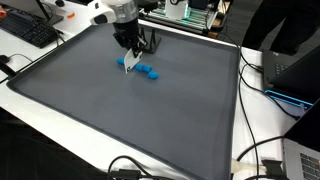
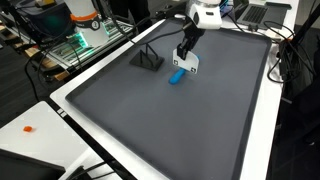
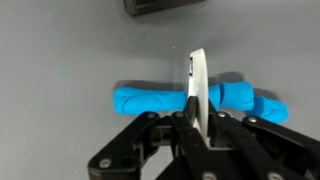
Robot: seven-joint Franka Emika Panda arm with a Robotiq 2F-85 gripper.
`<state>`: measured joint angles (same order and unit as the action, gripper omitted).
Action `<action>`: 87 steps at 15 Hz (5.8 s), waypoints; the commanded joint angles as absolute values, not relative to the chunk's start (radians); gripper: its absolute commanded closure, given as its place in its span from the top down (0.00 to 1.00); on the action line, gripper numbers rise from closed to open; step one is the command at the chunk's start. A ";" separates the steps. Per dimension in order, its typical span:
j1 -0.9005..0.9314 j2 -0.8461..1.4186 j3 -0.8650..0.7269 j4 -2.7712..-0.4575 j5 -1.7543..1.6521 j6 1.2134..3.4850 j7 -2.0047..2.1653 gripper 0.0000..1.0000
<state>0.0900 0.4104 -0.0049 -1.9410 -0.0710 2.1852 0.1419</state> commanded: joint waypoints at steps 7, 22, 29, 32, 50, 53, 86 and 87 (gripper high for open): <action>0.088 0.390 -0.031 -1.941 -0.129 2.182 0.182 0.02; 0.080 0.437 -0.045 -1.936 -0.156 2.200 0.162 0.02; 0.075 0.462 -0.042 -1.944 -0.146 2.213 0.153 0.02; 0.073 0.472 -0.042 -1.945 -0.143 2.216 0.150 0.02; 0.054 0.427 -0.006 -1.976 -0.066 2.194 0.110 0.02; 0.052 0.419 -0.004 -1.981 -0.058 2.193 0.111 0.02; 0.028 0.022 -0.035 -2.354 0.186 2.186 0.976 0.02; 0.025 0.018 -0.036 -2.369 0.197 2.201 0.992 0.02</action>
